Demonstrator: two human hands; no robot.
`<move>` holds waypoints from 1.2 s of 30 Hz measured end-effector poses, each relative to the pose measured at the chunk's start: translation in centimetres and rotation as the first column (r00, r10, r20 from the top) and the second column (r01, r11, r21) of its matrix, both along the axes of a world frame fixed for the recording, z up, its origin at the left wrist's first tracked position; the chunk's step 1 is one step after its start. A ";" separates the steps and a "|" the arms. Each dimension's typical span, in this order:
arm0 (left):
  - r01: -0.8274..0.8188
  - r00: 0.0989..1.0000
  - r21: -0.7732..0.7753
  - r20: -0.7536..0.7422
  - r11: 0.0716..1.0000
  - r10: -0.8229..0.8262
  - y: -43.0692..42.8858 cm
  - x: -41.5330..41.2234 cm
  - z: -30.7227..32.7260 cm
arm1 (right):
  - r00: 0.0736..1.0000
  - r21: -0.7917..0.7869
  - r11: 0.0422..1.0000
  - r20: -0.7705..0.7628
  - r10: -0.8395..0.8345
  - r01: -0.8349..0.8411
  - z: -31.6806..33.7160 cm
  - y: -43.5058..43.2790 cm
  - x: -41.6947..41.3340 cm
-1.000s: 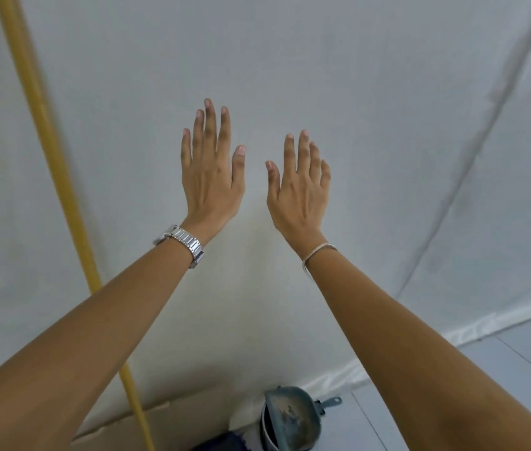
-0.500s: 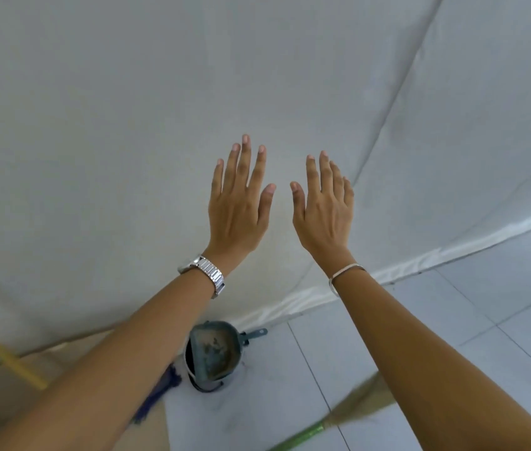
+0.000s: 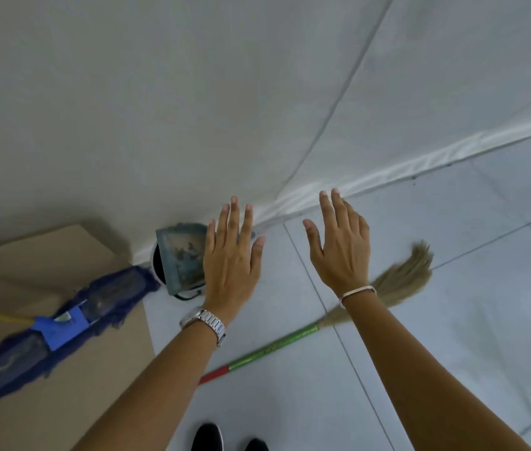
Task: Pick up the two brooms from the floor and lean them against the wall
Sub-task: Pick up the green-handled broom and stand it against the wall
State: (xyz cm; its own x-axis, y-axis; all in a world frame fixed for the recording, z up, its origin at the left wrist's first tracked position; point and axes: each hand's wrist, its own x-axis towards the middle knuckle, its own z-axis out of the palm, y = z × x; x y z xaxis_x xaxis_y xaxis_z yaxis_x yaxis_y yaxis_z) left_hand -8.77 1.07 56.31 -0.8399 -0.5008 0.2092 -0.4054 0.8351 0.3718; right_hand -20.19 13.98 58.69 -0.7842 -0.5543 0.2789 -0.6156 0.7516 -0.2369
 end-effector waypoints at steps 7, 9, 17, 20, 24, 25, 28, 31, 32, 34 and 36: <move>-0.014 0.982 0.109 0.190 0.994 -0.007 2.5 4.0 -21.1 | 0.982 0.137 0.989 0.187 0.031 -0.058 -20.9 1.6 1.2; -0.036 0.969 0.127 0.248 0.991 0.004 3.3 5.5 -26.5 | 0.969 0.163 0.983 0.244 0.038 -0.079 -26.5 1.9 2.3; -0.368 0.870 0.272 0.438 0.889 0.226 7.4 11.6 -45.6 | 0.876 0.225 0.961 0.481 0.032 -0.159 -47.2 4.0 8.3; -0.733 0.677 0.394 0.508 0.555 0.533 9.0 12.8 -48.7 | 0.821 0.258 0.937 0.569 0.050 -0.235 -51.1 5.2 9.4; -0.871 0.167 0.440 0.685 -0.220 0.709 9.2 13.5 -51.8 | 0.728 0.315 0.842 0.673 0.128 -0.439 -55.5 6.4 11.0; -0.813 0.075 0.440 0.728 -0.381 0.681 8.8 13.5 -52.6 | 0.712 0.318 0.824 0.689 0.139 -0.469 -56.2 6.6 11.3; -0.596 0.010 0.493 0.794 -0.633 0.608 7.6 14.0 -54.7 | 0.688 0.321 0.812 0.714 0.130 -0.487 -57.6 6.8 11.7; -0.479 0.066 0.516 0.828 -0.710 0.557 6.8 15.2 -55.6 | 0.677 0.357 0.763 0.722 0.140 -0.538 -58.0 6.5 12.0; -0.415 0.102 0.530 0.835 -0.740 0.541 6.5 15.5 -55.5 | 0.672 0.368 0.748 0.728 0.138 -0.552 -57.9 6.2 11.9; -0.305 0.141 0.556 0.830 -0.774 0.540 6.0 15.9 -55.1 | 0.665 0.396 0.705 0.732 0.144 -0.589 -57.6 5.5 11.8; -0.252 0.159 0.595 0.803 -0.763 0.574 5.3 16.0 -54.4 | 0.684 0.439 0.652 0.710 0.170 -0.618 -56.7 4.4 11.3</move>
